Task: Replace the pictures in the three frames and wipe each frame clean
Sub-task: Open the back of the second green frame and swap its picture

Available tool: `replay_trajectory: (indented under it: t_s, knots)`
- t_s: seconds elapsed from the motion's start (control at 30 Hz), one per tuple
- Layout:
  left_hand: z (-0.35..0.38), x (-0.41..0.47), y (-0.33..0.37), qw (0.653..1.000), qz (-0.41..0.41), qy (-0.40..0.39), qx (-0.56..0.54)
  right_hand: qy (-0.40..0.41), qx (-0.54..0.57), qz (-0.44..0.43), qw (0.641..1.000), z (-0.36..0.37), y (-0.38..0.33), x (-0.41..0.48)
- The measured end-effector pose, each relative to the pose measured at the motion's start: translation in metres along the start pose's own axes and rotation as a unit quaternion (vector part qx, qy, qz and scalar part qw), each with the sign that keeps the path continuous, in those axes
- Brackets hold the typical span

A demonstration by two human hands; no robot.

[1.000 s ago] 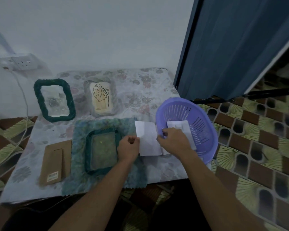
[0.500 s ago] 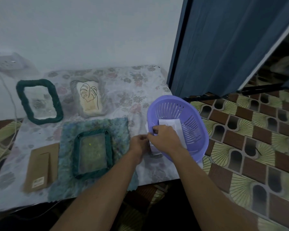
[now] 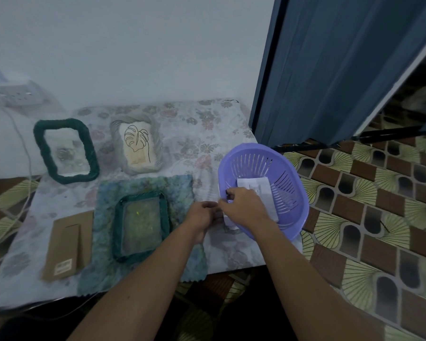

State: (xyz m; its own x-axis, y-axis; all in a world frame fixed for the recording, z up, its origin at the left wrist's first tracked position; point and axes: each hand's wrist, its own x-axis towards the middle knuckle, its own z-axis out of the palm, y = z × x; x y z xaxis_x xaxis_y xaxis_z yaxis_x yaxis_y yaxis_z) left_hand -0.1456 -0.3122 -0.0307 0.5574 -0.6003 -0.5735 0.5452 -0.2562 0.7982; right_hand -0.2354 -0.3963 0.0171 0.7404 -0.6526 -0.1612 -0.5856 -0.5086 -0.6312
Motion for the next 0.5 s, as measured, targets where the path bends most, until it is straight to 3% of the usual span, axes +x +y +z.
replay_trajectory:
  t_s: [0.27,0.33,0.5]
  knots:
    - [0.000,-0.002,0.019,0.999,0.031,0.037,0.010,0.043,0.041,0.055,0.997,-0.006,0.006,0.001]
    - [0.002,-0.004,0.026,0.998,0.045,0.024,0.045,0.059,0.021,0.077,0.995,-0.010,0.014,0.005]
    - [0.008,-0.006,0.032,0.984,0.072,0.040,0.160,-0.007,-0.096,0.128,0.987,-0.012,0.035,0.014]
